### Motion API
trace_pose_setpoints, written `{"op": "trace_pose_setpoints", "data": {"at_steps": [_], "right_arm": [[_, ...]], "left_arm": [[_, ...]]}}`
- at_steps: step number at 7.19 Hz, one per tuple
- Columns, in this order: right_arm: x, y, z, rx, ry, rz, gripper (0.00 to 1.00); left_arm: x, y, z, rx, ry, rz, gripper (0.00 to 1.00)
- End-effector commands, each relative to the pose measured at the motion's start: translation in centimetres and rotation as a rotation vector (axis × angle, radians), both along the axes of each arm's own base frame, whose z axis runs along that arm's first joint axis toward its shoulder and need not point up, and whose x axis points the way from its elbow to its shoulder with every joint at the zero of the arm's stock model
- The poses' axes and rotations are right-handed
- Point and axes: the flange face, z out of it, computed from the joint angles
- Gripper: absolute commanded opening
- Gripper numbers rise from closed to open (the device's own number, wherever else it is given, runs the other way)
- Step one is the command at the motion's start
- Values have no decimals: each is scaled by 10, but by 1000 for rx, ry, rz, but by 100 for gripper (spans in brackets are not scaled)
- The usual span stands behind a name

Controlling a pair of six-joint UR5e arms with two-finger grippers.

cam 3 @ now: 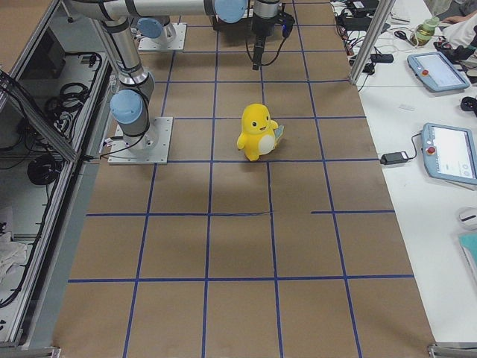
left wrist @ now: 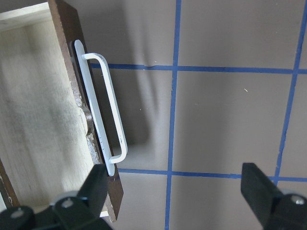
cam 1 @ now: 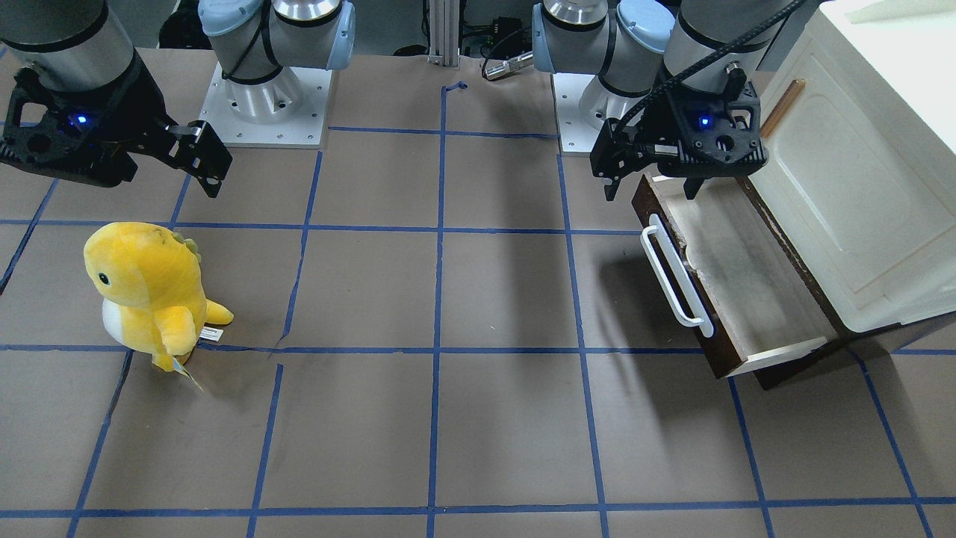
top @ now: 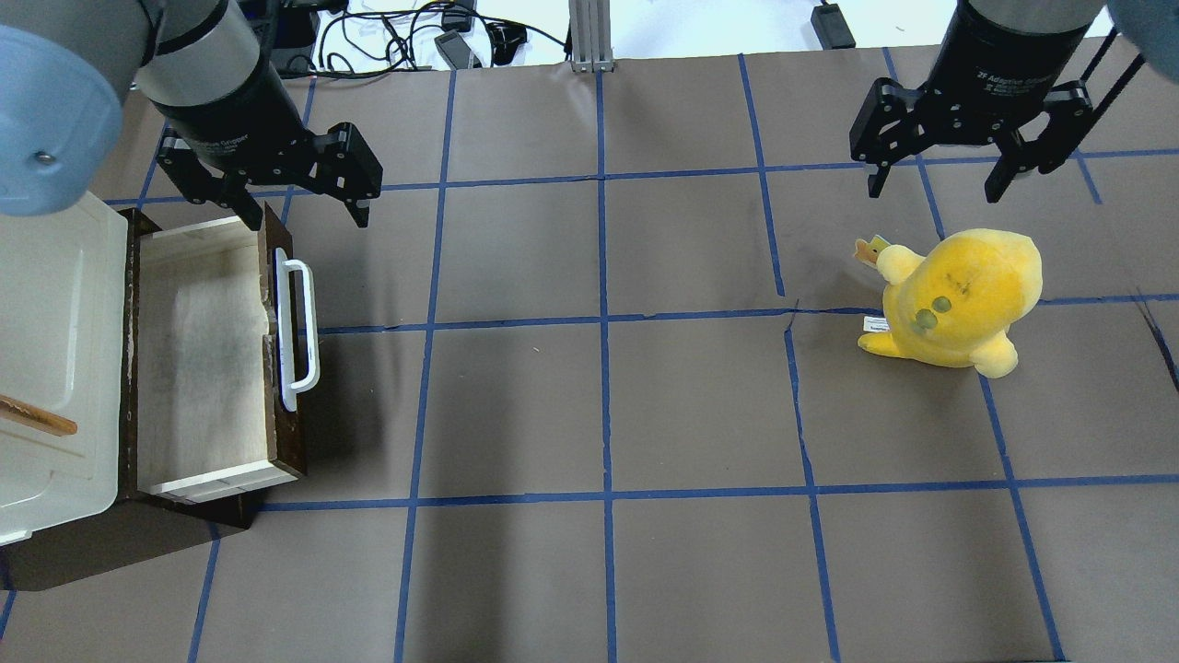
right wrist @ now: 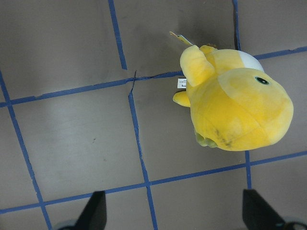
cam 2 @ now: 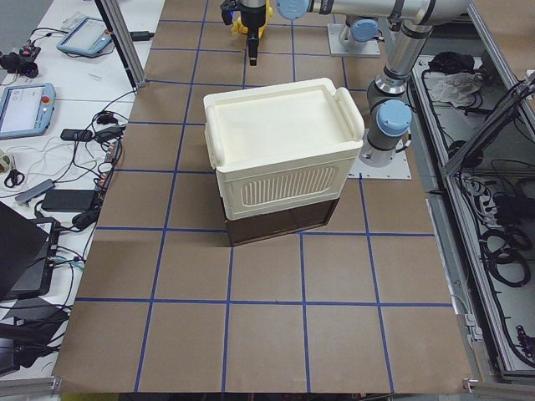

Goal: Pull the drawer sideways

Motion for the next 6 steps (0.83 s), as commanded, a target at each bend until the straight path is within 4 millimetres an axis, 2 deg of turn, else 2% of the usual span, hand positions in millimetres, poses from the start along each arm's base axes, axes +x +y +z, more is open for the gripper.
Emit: {"op": "trace_pose_setpoints", "data": {"at_steps": [1, 6], "right_arm": [[0, 0, 0, -1, 0, 0, 100], [0, 0, 0, 1, 0, 0, 100]], "left_arm": [[0, -7, -4, -17, 12, -15, 100], [-1, -9, -5, -31, 34, -12, 100]]}}
